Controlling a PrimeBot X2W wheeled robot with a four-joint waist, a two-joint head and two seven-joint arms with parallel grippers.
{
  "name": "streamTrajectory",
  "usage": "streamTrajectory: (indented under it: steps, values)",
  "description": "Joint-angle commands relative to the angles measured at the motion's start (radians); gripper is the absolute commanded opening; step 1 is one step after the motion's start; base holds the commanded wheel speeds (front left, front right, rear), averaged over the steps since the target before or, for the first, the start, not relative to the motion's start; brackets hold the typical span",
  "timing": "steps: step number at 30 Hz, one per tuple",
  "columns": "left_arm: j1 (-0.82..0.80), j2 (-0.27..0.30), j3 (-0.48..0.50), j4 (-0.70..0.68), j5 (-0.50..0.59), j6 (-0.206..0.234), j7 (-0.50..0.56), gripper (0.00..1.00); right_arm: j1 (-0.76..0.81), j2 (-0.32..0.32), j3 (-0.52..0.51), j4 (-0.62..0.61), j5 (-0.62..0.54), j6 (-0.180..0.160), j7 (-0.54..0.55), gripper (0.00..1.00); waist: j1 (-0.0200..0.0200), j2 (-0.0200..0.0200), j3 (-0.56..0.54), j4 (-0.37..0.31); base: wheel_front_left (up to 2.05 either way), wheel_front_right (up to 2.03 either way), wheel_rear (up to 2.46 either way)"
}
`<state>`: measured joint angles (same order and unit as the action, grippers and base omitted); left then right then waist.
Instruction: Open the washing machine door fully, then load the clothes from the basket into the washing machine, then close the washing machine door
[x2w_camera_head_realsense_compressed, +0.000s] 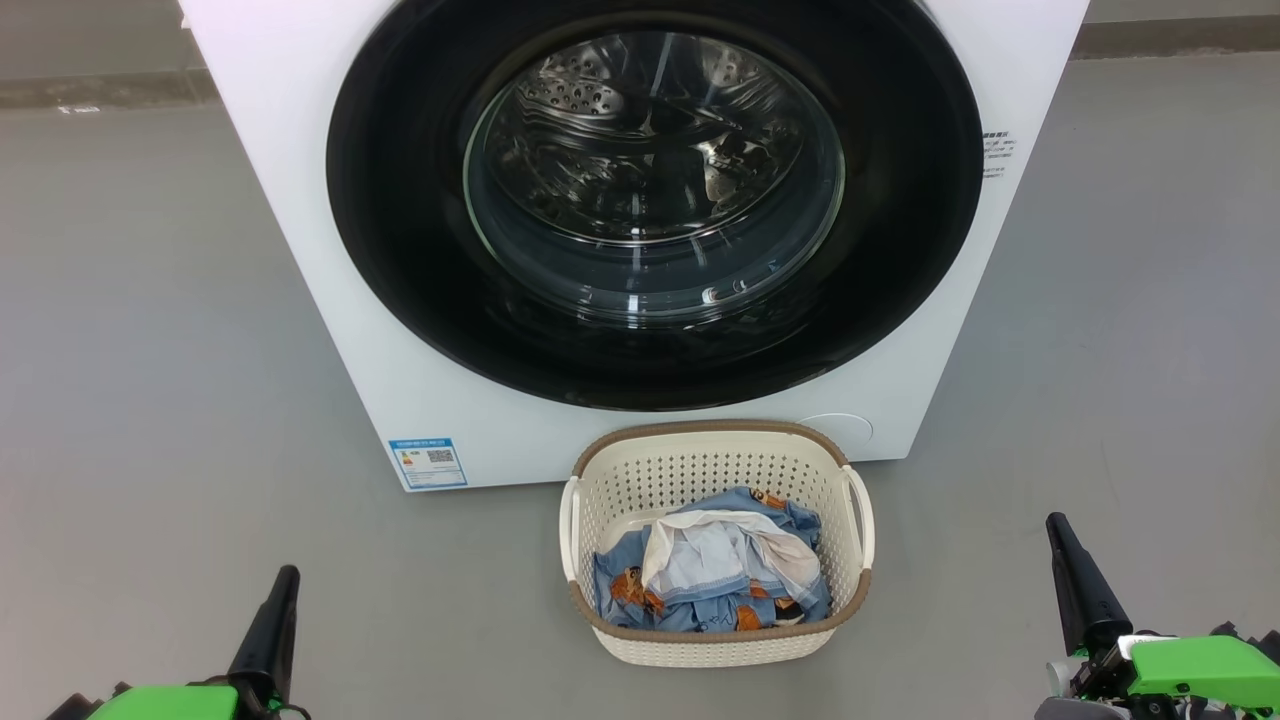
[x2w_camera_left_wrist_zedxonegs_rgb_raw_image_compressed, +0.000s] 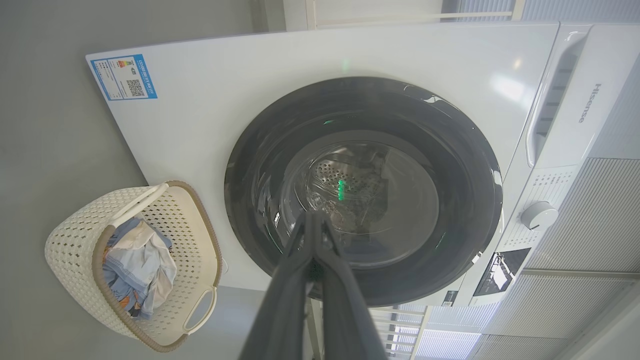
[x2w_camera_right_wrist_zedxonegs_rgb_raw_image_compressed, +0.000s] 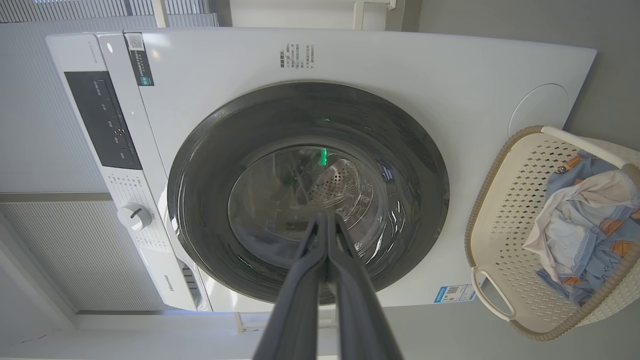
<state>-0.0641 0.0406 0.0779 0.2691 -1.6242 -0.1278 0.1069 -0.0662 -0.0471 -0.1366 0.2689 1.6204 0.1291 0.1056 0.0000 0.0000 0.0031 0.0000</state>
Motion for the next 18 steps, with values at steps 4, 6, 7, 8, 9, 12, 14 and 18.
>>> streamTrajectory:
  steps: [4,6,7,8,9,12,14,18]
  values:
    - [-0.044,0.011,0.035,-0.024,0.015,-0.003,0.006,0.0,-0.042,-0.004,0.023,-0.024,-0.011,0.002,0.007,0.0,0.0,0.0,0.0,0.0,0.0,0.0,0.0]
    - [-0.044,0.011,0.035,-0.024,0.015,-0.003,0.006,0.0,-0.042,-0.004,0.023,-0.024,-0.011,0.002,0.007,0.0,0.0,0.0,0.0,0.0,0.0,0.0,0.0]
    - [-0.044,0.011,0.035,-0.024,0.015,-0.003,0.006,0.0,-0.042,-0.004,0.023,-0.024,-0.011,0.002,0.007,0.0,0.0,0.0,0.0,0.0,0.0,0.0,0.0]
    - [-0.044,0.011,0.035,-0.024,0.015,-0.003,0.006,0.0,-0.042,-0.004,0.023,-0.024,-0.011,0.002,0.007,0.0,0.0,0.0,0.0,0.0,0.0,0.0,0.0]
    - [-0.044,0.011,0.035,-0.024,0.015,-0.003,0.006,0.0,-0.042,-0.004,0.023,-0.024,-0.012,0.002,0.007,0.0,0.0,0.0,0.0,0.0,0.0,0.0,0.0]
    - [-0.044,0.011,0.035,-0.024,0.015,-0.003,0.006,0.0,-0.042,-0.004,0.023,-0.024,-0.012,0.002,0.007,0.0,0.0,0.0,0.0,0.0,0.0,0.0,0.0]
    - [-0.044,0.011,0.035,-0.024,0.015,-0.003,0.006,0.0,-0.042,-0.004,0.023,-0.024,-0.012,0.002,0.007,0.0,0.0,0.0,0.0,0.0,0.0,0.0,0.0]
    - [-0.044,0.011,0.035,-0.024,0.015,-0.003,0.006,0.0,-0.042,-0.004,0.023,-0.024,-0.012,0.002,0.008,0.0,0.0,0.0,0.0,0.0,0.0,0.0,0.0]
